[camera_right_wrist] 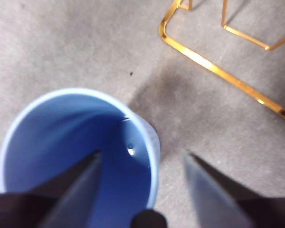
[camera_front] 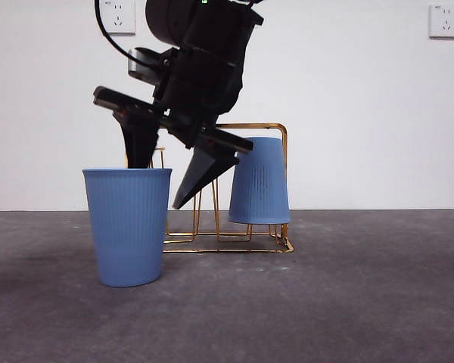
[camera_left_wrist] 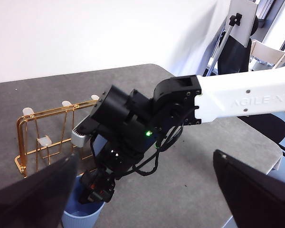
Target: Pick up cup 1,put cup 1 in the cup rack,pick up cup 2,put cup 2 in the cup rack
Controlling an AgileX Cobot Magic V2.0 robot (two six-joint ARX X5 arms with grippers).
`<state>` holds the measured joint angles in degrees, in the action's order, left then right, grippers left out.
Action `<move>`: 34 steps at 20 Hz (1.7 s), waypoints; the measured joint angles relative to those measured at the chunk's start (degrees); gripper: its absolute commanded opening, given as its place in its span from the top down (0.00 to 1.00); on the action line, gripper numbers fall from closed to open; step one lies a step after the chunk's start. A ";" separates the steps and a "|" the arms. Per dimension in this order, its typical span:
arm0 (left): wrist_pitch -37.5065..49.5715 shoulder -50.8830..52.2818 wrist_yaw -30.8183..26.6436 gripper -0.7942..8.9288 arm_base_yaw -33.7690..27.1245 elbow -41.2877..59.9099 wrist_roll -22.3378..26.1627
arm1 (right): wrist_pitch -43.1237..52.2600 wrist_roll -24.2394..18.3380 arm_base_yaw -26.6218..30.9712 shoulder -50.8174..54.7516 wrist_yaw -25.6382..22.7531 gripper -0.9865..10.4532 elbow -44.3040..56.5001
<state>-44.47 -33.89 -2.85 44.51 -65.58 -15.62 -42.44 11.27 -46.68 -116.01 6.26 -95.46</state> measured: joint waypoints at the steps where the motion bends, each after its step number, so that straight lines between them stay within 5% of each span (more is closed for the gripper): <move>1: 0.00 0.00 0.00 0.43 0.00 0.00 0.00 | -0.02 0.09 -0.02 -0.33 -0.02 0.83 0.00; 3: 0.02 0.00 0.00 0.43 0.00 0.00 -0.09 | 0.42 0.11 -0.02 -0.46 -0.17 0.93 0.00; 10: 6.75 0.00 0.13 0.43 0.00 0.00 -2.75 | 0.33 -0.76 -0.20 1.51 -0.48 0.93 0.07; 15: 21.70 0.00 2.23 0.43 0.00 0.00 -4.63 | 5.22 -2.32 -0.20 21.84 -4.83 0.93 0.24; 20: 42.23 -1.42 12.33 0.43 0.00 0.00 -6.16 | 16.41 -5.20 -0.22 43.17 -7.76 0.93 0.11; 25: 54.47 -6.34 18.38 0.43 0.00 0.00 -8.79 | 27.12 -7.85 -0.22 53.81 -0.07 0.93 0.09; 34: 78.07 -18.32 28.96 0.42 0.00 0.00 -20.09 | 34.14 -8.28 -0.24 56.06 14.62 0.93 0.09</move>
<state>33.61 -52.21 26.11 44.51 -65.58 -35.70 -8.29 2.98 -46.92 -59.94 20.88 -95.37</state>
